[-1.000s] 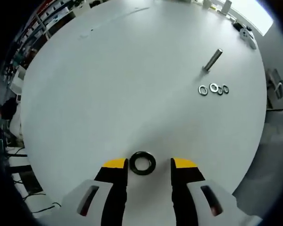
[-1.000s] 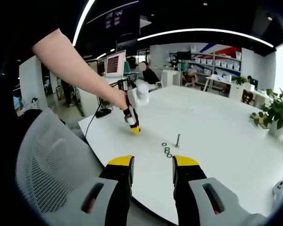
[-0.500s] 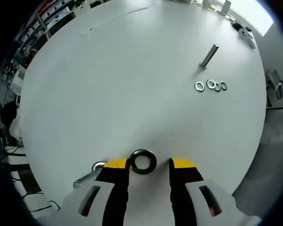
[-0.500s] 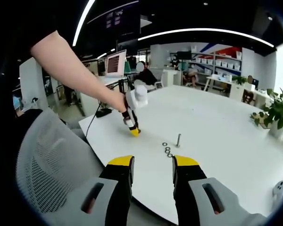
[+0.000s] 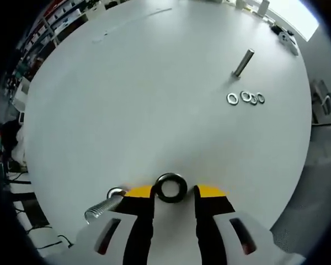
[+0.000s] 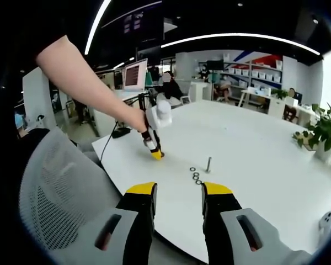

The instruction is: Place the washer onto the threaded stud by aligning its center hole with the stud, sliding it down to the base, and recovering from edge contact or off-axis alignment until the washer reaches the visible bottom stop.

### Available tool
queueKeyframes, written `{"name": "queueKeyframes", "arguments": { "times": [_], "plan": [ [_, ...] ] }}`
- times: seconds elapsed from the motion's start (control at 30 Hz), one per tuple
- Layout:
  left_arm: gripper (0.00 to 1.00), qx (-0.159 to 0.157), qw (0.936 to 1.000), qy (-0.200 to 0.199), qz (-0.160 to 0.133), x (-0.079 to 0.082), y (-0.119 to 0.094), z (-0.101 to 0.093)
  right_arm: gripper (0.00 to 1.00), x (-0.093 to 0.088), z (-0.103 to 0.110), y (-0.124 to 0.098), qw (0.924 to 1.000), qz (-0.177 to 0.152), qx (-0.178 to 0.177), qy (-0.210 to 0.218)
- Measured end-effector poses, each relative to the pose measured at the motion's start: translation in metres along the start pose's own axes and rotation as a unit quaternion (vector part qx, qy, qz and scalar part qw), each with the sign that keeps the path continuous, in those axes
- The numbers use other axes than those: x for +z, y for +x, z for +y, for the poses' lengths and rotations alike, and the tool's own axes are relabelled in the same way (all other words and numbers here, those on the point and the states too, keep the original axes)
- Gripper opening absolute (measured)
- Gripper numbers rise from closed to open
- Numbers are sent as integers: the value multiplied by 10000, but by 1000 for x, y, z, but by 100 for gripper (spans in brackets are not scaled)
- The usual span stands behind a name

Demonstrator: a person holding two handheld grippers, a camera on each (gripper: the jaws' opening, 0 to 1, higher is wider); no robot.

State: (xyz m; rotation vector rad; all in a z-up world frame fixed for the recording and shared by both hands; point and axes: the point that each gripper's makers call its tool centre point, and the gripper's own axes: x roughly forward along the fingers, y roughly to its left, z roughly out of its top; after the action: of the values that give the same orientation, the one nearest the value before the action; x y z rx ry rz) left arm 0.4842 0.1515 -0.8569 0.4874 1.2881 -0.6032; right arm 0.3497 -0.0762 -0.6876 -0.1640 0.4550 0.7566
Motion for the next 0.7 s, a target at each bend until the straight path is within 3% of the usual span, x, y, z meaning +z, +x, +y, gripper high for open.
{"name": "queueKeyframes", "arguments": {
  "times": [0.1, 0.7],
  "plan": [
    [21, 5, 10000, 71, -38, 0, 0, 1, 35, -1, 0, -1, 10000, 5, -20, 6],
    [19, 32, 10000, -18, -62, -1, -1, 0, 35, 0, -1, -1, 10000, -1, -40, -6]
  ]
}}
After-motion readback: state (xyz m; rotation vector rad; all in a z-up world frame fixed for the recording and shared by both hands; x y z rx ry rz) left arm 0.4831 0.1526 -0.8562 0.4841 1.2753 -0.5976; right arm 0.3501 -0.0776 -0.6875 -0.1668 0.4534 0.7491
